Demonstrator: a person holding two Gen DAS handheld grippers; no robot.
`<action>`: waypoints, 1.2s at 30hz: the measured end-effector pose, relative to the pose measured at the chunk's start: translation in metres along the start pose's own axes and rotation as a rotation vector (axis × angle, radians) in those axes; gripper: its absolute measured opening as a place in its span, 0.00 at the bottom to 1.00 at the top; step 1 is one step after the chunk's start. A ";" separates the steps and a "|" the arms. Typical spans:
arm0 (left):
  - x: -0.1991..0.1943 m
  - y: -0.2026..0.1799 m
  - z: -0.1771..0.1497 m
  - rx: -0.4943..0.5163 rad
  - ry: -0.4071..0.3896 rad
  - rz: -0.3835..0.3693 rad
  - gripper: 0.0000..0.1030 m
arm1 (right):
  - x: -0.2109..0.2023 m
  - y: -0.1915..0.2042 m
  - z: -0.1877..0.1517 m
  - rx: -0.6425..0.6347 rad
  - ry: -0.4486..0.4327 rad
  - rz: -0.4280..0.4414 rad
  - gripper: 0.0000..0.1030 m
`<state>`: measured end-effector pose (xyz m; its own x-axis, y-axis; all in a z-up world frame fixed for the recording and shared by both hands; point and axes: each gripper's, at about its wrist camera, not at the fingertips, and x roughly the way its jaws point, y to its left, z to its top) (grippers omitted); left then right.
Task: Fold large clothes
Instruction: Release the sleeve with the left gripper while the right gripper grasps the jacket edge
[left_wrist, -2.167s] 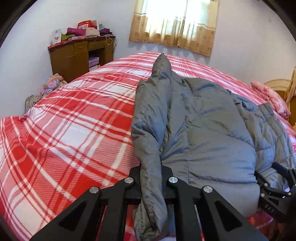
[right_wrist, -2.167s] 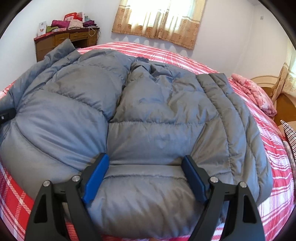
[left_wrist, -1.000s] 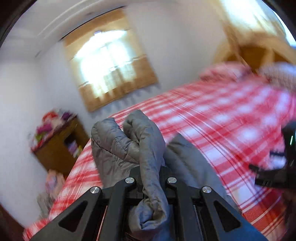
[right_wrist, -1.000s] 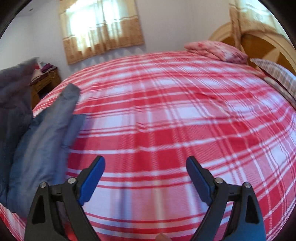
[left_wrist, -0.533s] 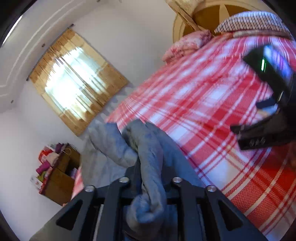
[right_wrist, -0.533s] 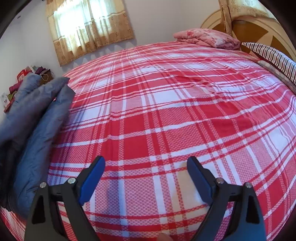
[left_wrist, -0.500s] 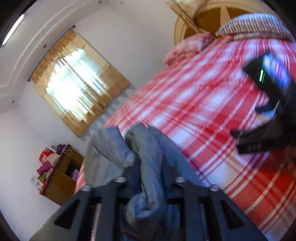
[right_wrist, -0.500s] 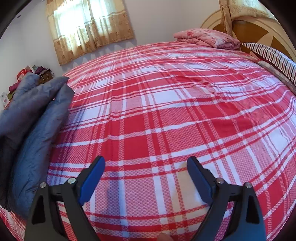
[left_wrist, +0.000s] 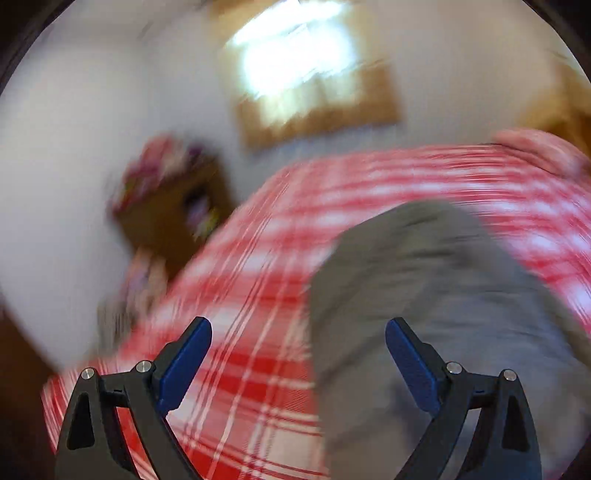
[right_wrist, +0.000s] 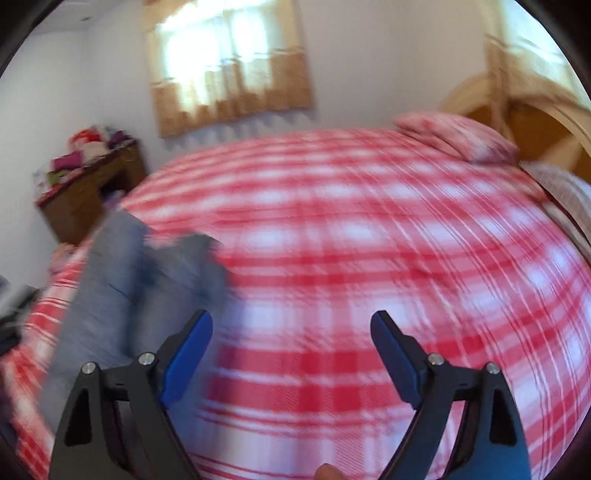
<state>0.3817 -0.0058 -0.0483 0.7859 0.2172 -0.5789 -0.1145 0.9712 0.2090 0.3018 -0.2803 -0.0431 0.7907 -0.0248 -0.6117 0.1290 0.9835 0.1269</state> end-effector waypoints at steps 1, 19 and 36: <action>0.021 0.015 0.001 -0.058 0.051 0.010 0.93 | 0.005 0.015 0.013 -0.019 0.008 0.025 0.88; 0.067 -0.014 -0.008 -0.119 0.060 -0.086 0.93 | 0.084 0.083 0.009 -0.033 0.188 0.346 0.11; 0.031 -0.130 -0.016 0.218 -0.101 -0.096 0.93 | 0.047 0.051 0.025 0.007 0.033 0.018 0.23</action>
<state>0.4110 -0.1234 -0.1062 0.8450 0.1035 -0.5246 0.0886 0.9404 0.3282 0.3604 -0.2355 -0.0459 0.7727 -0.0014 -0.6348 0.1196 0.9824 0.1434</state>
